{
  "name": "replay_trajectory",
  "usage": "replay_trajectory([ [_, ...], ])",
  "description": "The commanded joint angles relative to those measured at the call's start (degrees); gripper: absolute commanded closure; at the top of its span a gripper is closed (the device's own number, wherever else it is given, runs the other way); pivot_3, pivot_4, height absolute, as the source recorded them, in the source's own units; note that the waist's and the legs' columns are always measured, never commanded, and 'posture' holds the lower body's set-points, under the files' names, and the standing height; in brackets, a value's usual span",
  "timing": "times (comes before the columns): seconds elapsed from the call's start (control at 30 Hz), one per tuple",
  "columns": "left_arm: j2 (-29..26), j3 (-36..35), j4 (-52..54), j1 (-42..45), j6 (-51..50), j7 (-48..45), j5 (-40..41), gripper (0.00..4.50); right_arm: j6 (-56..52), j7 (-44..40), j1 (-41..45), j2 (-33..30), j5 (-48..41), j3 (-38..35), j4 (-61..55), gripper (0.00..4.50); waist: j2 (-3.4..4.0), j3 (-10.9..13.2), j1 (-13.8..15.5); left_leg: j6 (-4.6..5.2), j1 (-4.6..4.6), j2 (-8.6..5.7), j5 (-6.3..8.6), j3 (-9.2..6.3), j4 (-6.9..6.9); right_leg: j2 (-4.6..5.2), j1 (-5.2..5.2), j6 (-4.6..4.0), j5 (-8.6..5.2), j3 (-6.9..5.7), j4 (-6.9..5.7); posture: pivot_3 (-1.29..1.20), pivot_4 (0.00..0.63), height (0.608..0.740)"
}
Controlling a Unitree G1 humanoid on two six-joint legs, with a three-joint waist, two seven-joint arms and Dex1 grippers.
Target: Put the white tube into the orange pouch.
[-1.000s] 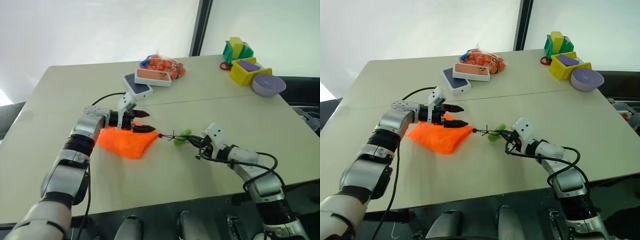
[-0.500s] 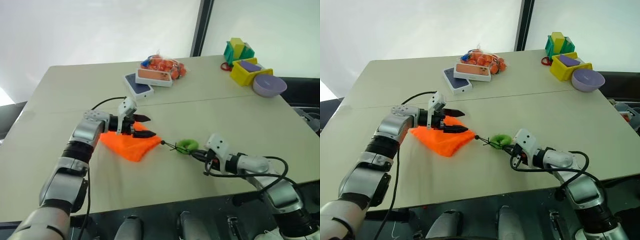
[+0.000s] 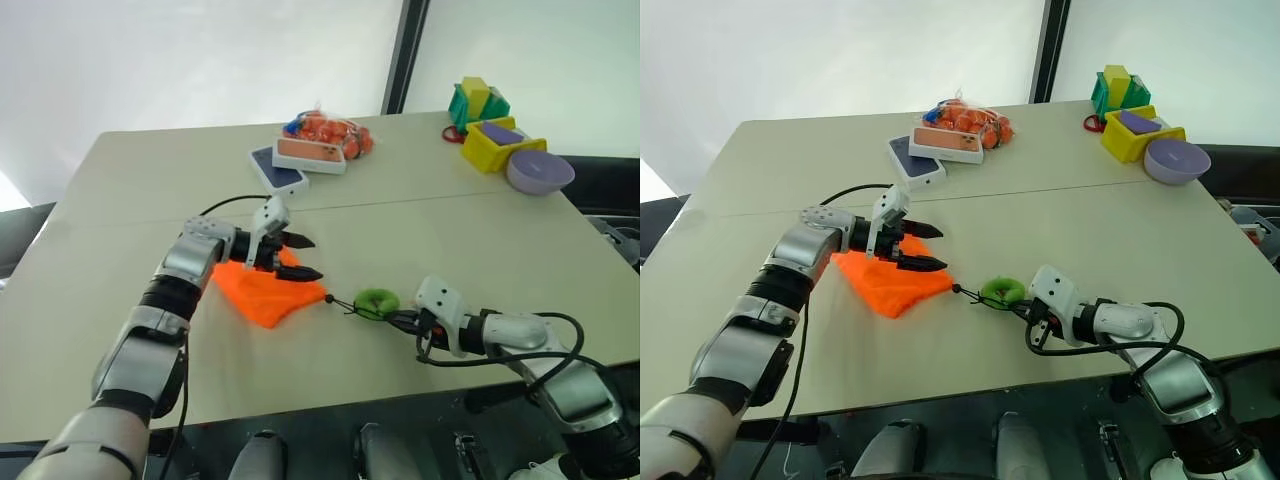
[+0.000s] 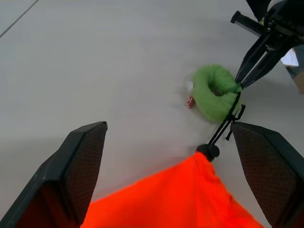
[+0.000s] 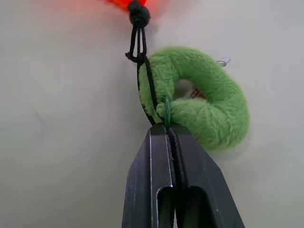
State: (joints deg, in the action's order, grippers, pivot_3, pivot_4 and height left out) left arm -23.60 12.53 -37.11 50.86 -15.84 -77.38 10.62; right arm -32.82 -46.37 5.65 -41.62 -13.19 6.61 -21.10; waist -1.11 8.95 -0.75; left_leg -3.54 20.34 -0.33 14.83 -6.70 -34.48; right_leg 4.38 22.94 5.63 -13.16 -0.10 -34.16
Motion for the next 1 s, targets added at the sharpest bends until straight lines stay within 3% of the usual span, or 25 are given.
replay_trajectory([
  [0.03,0.55,0.21,-0.36,1.61,1.73,-1.08,-0.77,0.06,2.00,1.72,0.53,0.06,2.24,-0.09,0.19,4.50,0.00,0.00,-0.07,0.01,0.01,0.00,0.00,0.00,0.01,0.00,0.02,0.00,0.00,0.00,0.00,0.00,0.150,0.740],
  [0.33,1.38,-0.07,-0.68,1.34,3.14,-1.39,-2.05,0.06,1.60,3.65,2.86,1.45,2.66,-1.53,2.19,4.50,0.00,0.00,0.01,0.02,0.01,0.00,0.01,0.00,-0.10,0.00,-0.03,0.00,0.00,-0.01,-0.03,0.00,0.150,0.740],
  [0.5,0.52,-2.46,0.65,0.74,2.05,0.58,-0.83,0.00,2.06,3.55,2.91,1.71,1.82,-2.35,0.72,2.24,0.00,0.00,0.01,0.04,0.02,0.00,0.03,0.00,-0.19,0.00,-0.06,0.00,0.01,-0.01,-0.04,0.00,0.150,0.740],
  [0.77,-0.95,-4.69,7.41,-2.93,-1.25,3.16,0.93,0.00,1.72,2.40,5.21,1.94,-1.24,-4.53,-1.61,2.24,0.02,0.00,-0.10,0.07,0.00,0.00,0.04,-0.01,-0.26,0.00,-0.09,0.01,0.01,-0.01,-0.10,0.00,0.150,0.740],
  [1.0,-1.09,-5.03,11.71,-4.90,-3.52,5.18,2.15,0.00,2.00,4.14,10.31,4.30,2.78,2.19,0.96,2.24,0.02,0.00,-0.16,0.07,0.00,0.00,0.04,-0.02,-0.32,0.00,-0.11,0.00,0.01,-0.01,-0.10,0.00,0.150,0.740],
])
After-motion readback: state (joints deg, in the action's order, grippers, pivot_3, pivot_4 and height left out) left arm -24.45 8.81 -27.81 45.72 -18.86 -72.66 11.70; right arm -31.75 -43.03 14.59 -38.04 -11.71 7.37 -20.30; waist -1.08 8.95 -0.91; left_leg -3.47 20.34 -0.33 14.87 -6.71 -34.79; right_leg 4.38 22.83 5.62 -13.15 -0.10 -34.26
